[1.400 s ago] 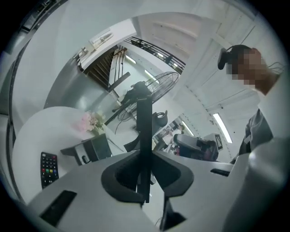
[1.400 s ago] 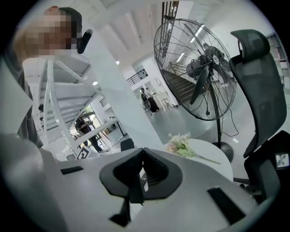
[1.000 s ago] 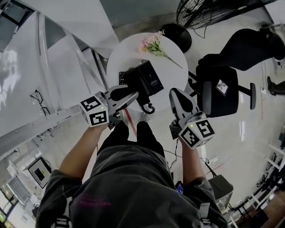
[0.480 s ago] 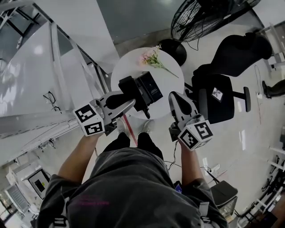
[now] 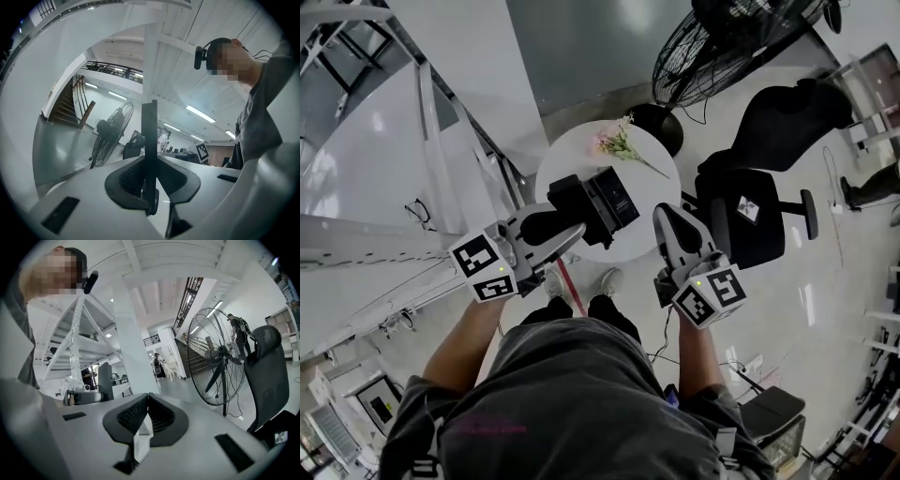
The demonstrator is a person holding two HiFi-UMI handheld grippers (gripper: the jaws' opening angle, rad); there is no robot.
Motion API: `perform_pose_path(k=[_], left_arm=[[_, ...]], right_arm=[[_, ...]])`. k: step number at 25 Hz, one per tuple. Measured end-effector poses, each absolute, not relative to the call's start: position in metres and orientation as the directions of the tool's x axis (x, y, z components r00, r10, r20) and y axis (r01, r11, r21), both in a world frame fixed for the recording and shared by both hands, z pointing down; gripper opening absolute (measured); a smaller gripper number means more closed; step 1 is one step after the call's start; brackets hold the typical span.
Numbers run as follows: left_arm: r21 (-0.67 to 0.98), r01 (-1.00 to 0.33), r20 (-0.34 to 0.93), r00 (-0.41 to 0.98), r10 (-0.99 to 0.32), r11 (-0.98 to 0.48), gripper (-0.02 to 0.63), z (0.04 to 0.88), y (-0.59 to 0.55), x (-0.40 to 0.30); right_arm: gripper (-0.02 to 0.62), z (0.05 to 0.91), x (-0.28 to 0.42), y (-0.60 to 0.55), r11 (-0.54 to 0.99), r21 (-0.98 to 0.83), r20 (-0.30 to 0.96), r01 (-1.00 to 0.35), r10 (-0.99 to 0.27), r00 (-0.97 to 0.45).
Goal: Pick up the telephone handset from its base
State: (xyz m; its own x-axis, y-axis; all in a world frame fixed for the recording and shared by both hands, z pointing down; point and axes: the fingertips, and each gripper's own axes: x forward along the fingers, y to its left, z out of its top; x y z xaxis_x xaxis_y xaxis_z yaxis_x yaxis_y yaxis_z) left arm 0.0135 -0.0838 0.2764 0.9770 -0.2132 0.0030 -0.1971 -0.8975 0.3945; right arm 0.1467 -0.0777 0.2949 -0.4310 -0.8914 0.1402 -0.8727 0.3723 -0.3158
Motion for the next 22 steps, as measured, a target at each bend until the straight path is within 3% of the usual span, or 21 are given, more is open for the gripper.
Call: perform_pose_path(k=[22], left_arm=[[0.354, -0.156, -0.026, 0.984, -0.176, -0.922, 0.078, 0.252, -0.064, 0.005]], right_arm=[[0.02, 0.27, 0.138, -0.051, 0.333, -0.278, 0.115, -0.901, -0.92, -0.375]])
